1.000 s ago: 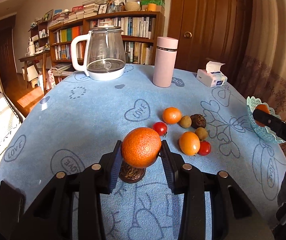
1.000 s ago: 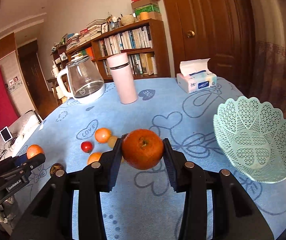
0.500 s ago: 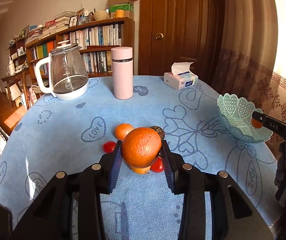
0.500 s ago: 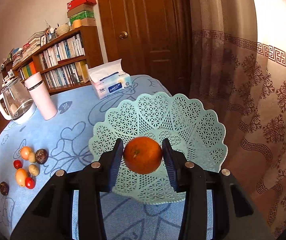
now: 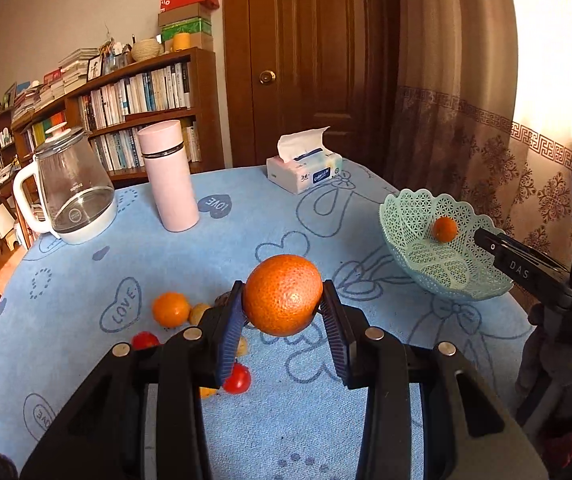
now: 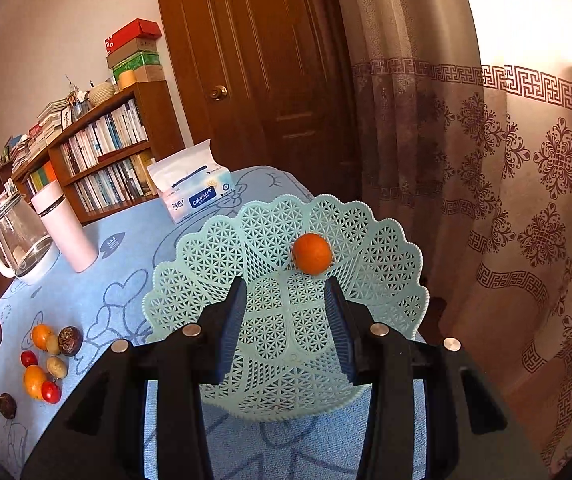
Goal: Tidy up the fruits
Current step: 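Lower the held tangerine into the green basket and open the left tool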
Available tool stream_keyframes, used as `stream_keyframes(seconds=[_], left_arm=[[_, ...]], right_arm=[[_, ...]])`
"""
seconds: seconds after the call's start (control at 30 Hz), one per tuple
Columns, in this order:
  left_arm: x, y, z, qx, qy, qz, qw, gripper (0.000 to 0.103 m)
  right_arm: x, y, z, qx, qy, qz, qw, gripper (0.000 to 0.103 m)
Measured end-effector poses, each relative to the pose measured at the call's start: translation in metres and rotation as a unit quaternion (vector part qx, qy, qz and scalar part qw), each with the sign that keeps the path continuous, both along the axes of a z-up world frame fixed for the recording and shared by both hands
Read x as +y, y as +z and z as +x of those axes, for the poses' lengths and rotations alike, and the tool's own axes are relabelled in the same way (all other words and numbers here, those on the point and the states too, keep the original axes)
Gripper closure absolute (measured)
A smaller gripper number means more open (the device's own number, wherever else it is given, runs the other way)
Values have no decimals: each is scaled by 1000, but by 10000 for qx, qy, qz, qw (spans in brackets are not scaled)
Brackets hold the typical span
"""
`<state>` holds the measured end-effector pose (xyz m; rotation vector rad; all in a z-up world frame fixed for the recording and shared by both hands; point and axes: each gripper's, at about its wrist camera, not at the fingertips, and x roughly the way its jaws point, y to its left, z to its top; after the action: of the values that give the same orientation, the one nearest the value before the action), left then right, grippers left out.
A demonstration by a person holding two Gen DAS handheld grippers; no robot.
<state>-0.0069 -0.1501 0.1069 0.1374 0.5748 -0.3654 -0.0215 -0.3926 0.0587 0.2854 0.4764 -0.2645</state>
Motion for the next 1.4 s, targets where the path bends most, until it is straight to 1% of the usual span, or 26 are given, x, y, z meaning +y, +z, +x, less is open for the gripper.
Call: stream_keyframes(seconds=[0.13,0.2,0.3,0.33,0.37,0.43,0.6,0.7,0.73,0.77,0.8,0.83,0.87,1.0,1.17,1.3,1.4], left_arm=[[-29,-1,15,120,-342,-64,9993,65],[-45,-2,22,172,-508,-87,9985,65],[-70,-4,33,276,-758,-128,9967,65],[-78,-5,37,313,-833,-147,9959,65],[-84,-6,40,351,-907,-177,9951,65],[-98,-9,44,407,-1082,-222,9931,65],[-125,-18,54,557,-1395,-232,9884,64],[-135,-24,56,616,-1466,-207,9871,64],[-136,-25,57,613,-1461,-203,9872,63],[-136,-26,58,600,-1440,-207,9875,56],[-136,-26,58,576,-1415,-224,9880,47],[-135,-27,59,549,-1391,-235,9885,44],[-134,-27,59,525,-1370,-242,9889,37],[-128,-24,60,435,-1280,-289,9904,25],[-121,-20,61,343,-1177,-305,9920,21],[-115,-15,57,178,-1099,-299,9933,14],[-112,-11,55,58,-1039,-292,9941,13]], right_arm=[[-4,2,-9,-191,-251,57,9995,53],[-5,1,-12,-203,-367,39,9991,52],[-5,3,-16,-300,-532,-132,9980,52],[-6,4,-18,-339,-591,-157,9976,50],[-8,5,-19,-381,-662,-173,9969,44],[-12,6,-23,-489,-843,-182,9951,38],[-25,5,-27,-515,-1119,-40,9924,37],[-31,5,-28,-508,-1200,23,9915,37],[-32,4,-29,-521,-1224,30,9911,35],[-32,4,-29,-543,-1244,45,9907,30],[-33,4,-30,-572,-1265,60,9903,29],[-33,4,-31,-596,-1282,68,9899,27],[-34,4,-31,-606,-1289,74,9898,26],[-37,2,-30,-558,-1283,168,9900,22],[-38,0,-29,-516,-1285,233,9901,22],[-38,0,-30,-582,-1279,224,9898,22],[-38,2,-33,-640,-1291,220,9893,22]])
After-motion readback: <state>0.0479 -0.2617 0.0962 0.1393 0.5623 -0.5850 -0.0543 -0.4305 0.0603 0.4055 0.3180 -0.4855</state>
